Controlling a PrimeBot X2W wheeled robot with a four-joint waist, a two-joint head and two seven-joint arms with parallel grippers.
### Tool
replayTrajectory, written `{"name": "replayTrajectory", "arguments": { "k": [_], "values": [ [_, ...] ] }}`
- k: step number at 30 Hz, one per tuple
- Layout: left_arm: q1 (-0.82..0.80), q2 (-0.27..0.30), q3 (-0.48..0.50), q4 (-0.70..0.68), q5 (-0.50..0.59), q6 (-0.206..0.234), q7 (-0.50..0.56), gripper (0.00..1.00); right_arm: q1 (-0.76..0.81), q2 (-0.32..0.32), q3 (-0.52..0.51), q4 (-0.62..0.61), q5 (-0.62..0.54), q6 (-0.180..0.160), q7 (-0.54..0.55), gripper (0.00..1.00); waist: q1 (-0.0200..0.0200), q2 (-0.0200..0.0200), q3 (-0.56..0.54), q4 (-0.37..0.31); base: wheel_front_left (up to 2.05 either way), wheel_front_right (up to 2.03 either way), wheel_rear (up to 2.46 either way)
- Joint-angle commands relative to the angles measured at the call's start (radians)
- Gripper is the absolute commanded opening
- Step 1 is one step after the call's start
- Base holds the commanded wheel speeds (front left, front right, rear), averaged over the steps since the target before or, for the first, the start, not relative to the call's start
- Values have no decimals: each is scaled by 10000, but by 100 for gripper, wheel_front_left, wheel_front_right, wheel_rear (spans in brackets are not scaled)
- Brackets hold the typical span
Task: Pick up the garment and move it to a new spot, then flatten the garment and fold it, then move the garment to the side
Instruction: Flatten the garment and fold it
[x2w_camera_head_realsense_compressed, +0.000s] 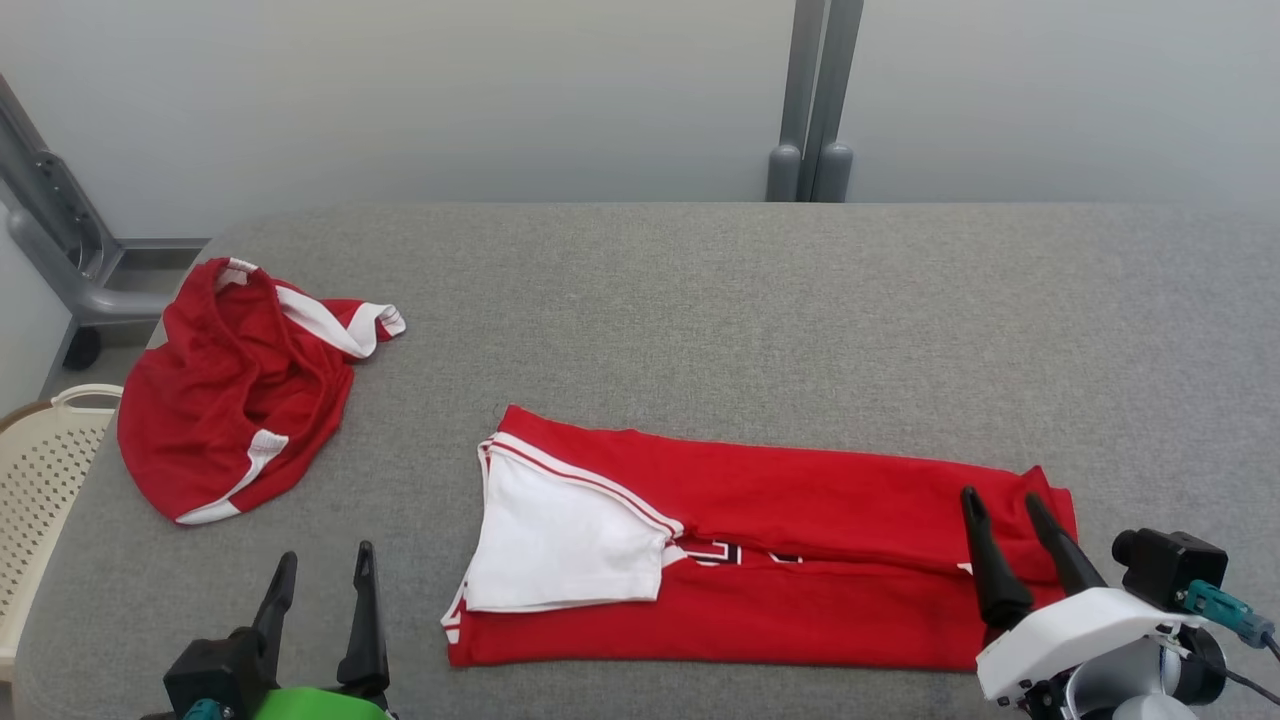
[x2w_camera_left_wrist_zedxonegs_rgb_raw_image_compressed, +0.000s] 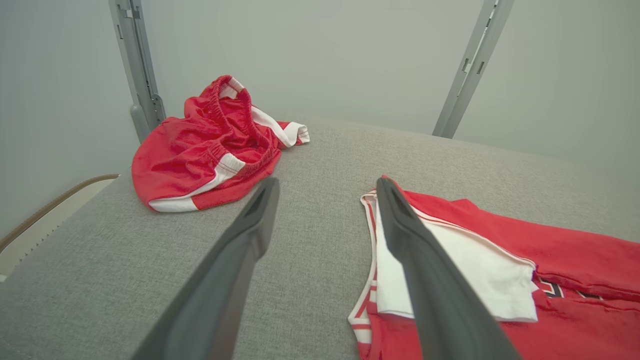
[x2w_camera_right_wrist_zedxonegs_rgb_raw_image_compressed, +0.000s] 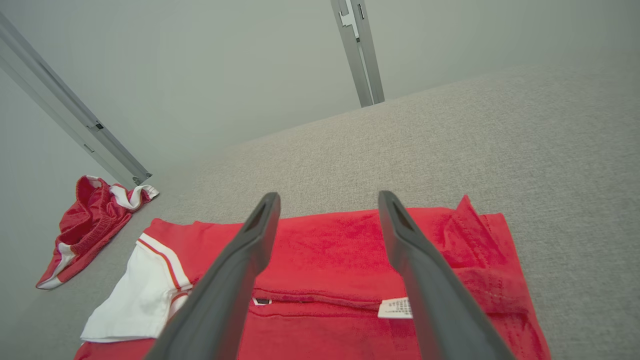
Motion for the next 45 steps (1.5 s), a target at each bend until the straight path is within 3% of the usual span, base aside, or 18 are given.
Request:
{"name": "replayTrajectory", "arguments": {
  "k": [1,13,25,34,45],
  "values": [
    [187,-67,9,54,110,-57,-46,100,153,-22,7,49,-114,0,16,100,0,0,34,-2,0,0,0],
    [134,-274,217,323,402,-371,-46,100,69,4,-284,73,-540,0,117,100,0,0,157,-133,0,0,0],
    [44,-365,118,358,458,-519,-46,100,-535,39,-1503,368,-1413,0,284,100,0,0,243,-173,0,0,0],
    [-182,-398,-11,408,501,-582,-16,100,-2154,38,-2862,1977,-2559,0,373,100,0,0,684,-114,0,0,0],
    [-716,-504,-166,513,565,-673,-19,100,-4205,40,-3538,4546,-3851,0,532,100,0,0,1533,151,0,0,0]
  ]
}}
